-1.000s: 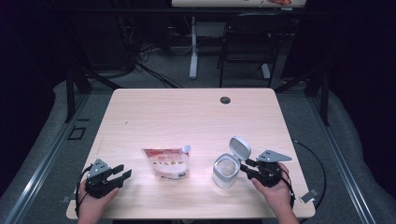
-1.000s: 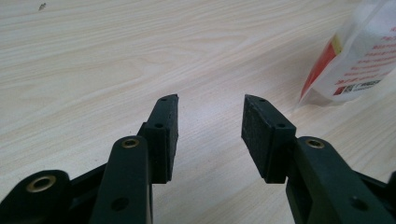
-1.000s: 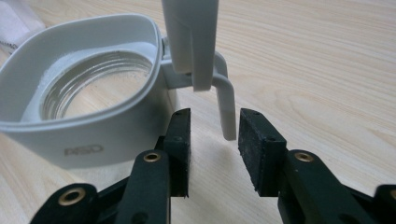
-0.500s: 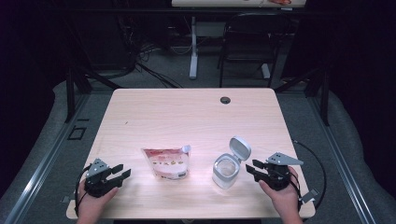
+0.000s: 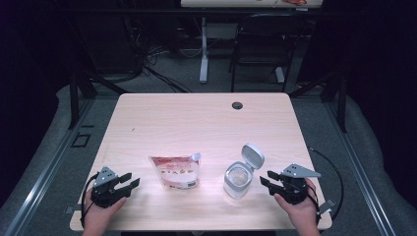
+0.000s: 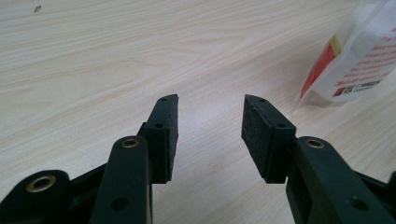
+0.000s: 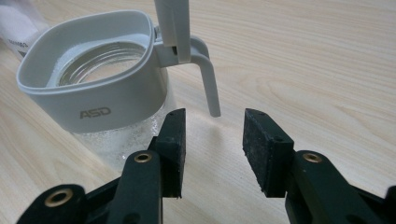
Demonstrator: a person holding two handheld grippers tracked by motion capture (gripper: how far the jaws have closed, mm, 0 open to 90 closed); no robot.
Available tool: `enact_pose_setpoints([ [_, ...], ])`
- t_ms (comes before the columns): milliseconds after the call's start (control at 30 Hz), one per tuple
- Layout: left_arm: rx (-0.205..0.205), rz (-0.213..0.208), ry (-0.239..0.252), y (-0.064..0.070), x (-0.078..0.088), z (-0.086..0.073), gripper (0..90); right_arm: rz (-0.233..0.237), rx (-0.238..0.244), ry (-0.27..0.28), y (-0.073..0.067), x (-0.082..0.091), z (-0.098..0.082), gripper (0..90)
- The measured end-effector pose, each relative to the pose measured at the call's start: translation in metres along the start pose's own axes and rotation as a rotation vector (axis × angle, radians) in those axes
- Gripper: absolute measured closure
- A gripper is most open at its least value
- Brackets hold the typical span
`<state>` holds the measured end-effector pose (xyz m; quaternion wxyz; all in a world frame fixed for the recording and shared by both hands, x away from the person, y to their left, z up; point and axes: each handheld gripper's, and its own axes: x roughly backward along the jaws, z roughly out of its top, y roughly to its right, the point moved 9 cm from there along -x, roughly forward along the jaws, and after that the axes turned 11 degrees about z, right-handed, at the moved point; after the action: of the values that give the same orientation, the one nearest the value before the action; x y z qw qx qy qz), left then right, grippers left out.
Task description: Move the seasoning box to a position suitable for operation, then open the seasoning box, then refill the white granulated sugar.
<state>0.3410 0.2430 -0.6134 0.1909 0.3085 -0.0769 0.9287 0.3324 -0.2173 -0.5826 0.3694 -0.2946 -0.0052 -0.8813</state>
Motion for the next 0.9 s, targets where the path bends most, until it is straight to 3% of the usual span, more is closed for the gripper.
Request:
enact_pose_setpoints([
  [900,-0.015,-0.014,0.019,0.0047,0.0015,0.0054,56.2,-0.013,0.005,-0.005,-0.0026,0.0047,-0.0006,58.1],
])
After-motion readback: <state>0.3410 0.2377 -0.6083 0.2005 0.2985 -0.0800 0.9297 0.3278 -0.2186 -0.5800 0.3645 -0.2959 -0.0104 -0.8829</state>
